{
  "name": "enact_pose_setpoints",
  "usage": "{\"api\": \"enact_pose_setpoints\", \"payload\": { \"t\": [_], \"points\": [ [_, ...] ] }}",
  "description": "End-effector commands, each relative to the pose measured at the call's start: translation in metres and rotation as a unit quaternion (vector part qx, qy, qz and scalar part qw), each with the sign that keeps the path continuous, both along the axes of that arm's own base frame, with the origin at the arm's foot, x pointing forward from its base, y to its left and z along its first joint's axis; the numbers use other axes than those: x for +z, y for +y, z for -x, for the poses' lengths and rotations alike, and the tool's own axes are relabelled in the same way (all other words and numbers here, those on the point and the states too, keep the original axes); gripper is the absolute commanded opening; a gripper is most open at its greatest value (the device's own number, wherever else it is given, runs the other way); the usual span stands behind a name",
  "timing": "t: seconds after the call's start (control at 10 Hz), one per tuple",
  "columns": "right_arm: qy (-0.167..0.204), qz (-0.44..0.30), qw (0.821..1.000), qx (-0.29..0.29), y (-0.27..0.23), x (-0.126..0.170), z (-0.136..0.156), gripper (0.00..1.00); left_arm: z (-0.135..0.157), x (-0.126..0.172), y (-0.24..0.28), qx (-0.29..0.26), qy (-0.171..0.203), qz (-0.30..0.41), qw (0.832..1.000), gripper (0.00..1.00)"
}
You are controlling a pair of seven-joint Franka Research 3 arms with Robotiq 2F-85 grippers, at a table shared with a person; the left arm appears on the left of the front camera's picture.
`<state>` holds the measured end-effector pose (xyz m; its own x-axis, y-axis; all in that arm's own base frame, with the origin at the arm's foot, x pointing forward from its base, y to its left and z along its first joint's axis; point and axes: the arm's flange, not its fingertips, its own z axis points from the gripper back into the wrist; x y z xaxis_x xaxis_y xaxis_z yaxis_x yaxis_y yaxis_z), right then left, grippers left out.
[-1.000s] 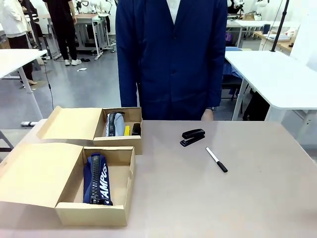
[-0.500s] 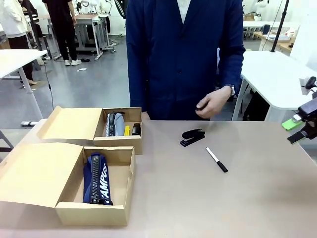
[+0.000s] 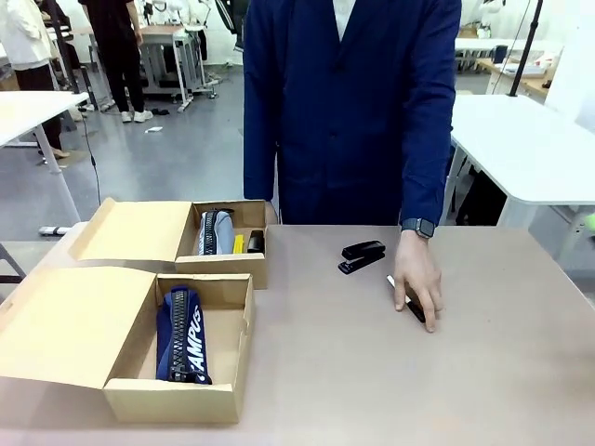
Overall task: Place items inside the box.
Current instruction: Pick up a Pencil pouch or Stapler and place it inside the Mailer Box closest to the robot.
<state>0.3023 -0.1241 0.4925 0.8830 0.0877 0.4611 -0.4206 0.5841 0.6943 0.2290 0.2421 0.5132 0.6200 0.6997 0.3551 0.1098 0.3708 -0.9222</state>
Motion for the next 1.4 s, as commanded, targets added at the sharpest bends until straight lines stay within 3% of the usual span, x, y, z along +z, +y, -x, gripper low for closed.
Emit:
{"api": "enact_pose_setpoints", "payload": {
  "t": [0.0, 0.3, 0.6, 0.7, 0.8, 1.0, 1.3],
  "points": [
    [-0.067, -0.003, 0.997, -0.022, -0.034, -0.02, 0.052, 1.0, -0.001, 0.0, -0.001, -0.001, -0.015, 0.001, 1.0, 1.0],
    [-0.108, 0.012, 0.994, 0.001, -0.033, -0.035, 0.042, 1.0, -0.001, 0.0, -0.001, -0.001, -0.015, 0.001, 1.0, 1.0],
    [-0.076, 0.018, 0.997, 0.021, -0.024, -0.032, 0.019, 1.0, -0.001, 0.0, -0.001, -0.001, -0.015, 0.001, 1.0, 1.0],
    [-0.036, 0.009, 0.999, -0.002, -0.015, -0.029, 0.009, 1.0, -0.001, 0.0, -0.001, -0.001, -0.015, 0.001, 1.0, 1.0],
    [-0.073, 0.016, 0.997, 0.023, -0.025, -0.034, 0.028, 1.0, -0.001, 0.0, -0.001, -0.001, -0.015, 0.001, 1.0, 1.0],
    [-0.038, 0.053, 0.997, 0.039, -0.003, -0.037, 0.006, 1.0, -0.001, 0.0, -0.001, -0.001, -0.015, 0.001, 1.0, 1.0],
    [-0.094, 0.127, 0.979, 0.129, 0.044, -0.03, -0.032, 1.0, -0.001, 0.0, -0.001, -0.001, -0.015, 0.001, 1.0, 1.0]
  ]
}}
